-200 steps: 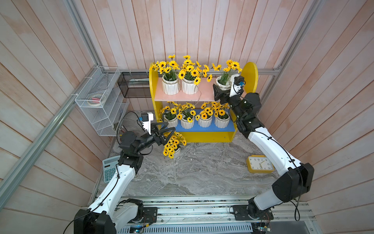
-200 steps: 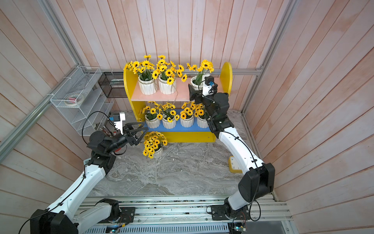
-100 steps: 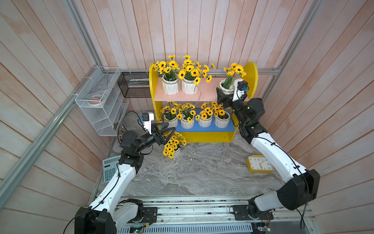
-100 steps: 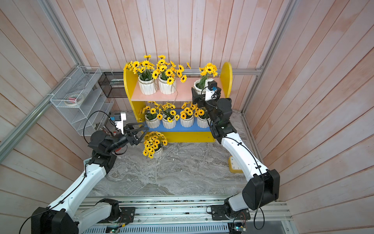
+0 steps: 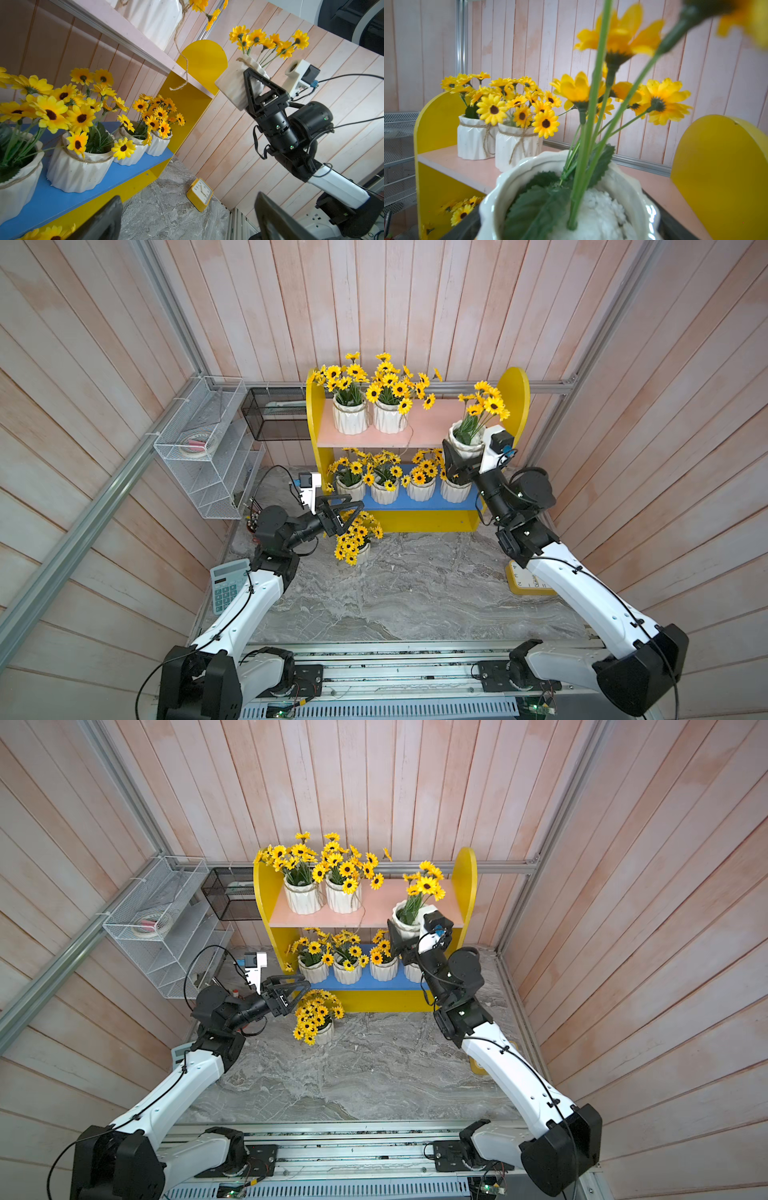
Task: Take the sunflower pots off the shelves
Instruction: Place the sunflower pot at the center of the board.
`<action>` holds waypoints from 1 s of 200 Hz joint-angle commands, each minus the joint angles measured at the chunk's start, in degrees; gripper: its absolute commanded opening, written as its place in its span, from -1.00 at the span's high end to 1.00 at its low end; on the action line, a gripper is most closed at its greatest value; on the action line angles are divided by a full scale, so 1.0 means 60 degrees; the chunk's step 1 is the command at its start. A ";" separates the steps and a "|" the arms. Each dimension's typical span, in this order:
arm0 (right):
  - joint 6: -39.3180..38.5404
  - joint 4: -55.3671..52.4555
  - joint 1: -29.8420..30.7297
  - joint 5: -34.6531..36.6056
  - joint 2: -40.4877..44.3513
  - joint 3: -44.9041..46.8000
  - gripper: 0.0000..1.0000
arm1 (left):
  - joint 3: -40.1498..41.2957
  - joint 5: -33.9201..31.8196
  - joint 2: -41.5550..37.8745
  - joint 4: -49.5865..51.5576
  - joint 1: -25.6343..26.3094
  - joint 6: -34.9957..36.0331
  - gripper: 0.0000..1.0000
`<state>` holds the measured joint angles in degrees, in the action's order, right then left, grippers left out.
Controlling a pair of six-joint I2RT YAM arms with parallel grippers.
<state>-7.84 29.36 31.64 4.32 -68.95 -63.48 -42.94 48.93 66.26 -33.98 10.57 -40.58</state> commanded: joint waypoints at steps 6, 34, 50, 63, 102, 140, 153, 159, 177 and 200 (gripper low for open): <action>-0.0823 0.1416 0.1153 0.1114 0.1081 0.1176 1.00 | -0.0031 -0.0141 0.0071 0.0199 0.0162 0.0247 -1.00; -0.1154 0.2076 0.2129 0.1852 0.2025 0.2738 1.00 | -0.0008 -0.0281 0.0127 0.0289 0.0281 0.0358 -1.00; -0.1161 0.2768 0.2500 0.2074 0.2515 0.3813 1.00 | -0.0139 -0.0313 0.0152 0.0626 0.0303 0.0678 -0.99; -0.1212 0.3615 0.2797 0.2339 0.2821 0.4768 1.00 | -0.0195 -0.0544 0.0058 0.0988 0.0312 0.0962 -1.00; -0.0859 0.5005 0.3183 0.2631 0.2794 0.6702 1.00 | 0.0008 -0.0822 0.0057 0.0692 0.0418 0.0881 -1.00; -0.0337 0.7058 0.3179 0.2760 0.1614 0.7914 1.00 | 0.0063 -0.1051 -0.0012 0.0784 0.0425 0.1041 -1.00; -0.0016 0.7745 0.3182 0.2711 0.0883 0.8080 1.00 | 0.0067 -0.1099 -0.0028 0.0810 0.0435 0.1092 -1.00; 0.0125 0.8137 0.3197 0.2686 0.0477 0.8154 1.00 | 0.0066 -0.1131 -0.0042 0.0828 0.0434 0.1115 -1.00; 0.0211 0.9641 0.3328 0.2806 -0.0795 0.8251 1.00 | 0.0066 -0.1216 -0.0093 0.0880 0.0422 0.1207 -1.00; 0.0144 1.1353 0.3425 0.2975 -0.2519 0.8068 1.00 | 0.0052 -0.1257 -0.0189 0.0980 0.0424 0.1304 -1.00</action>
<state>-8.43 76.38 51.37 20.49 -76.86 -13.76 -42.96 42.54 66.52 -29.10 12.93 -34.59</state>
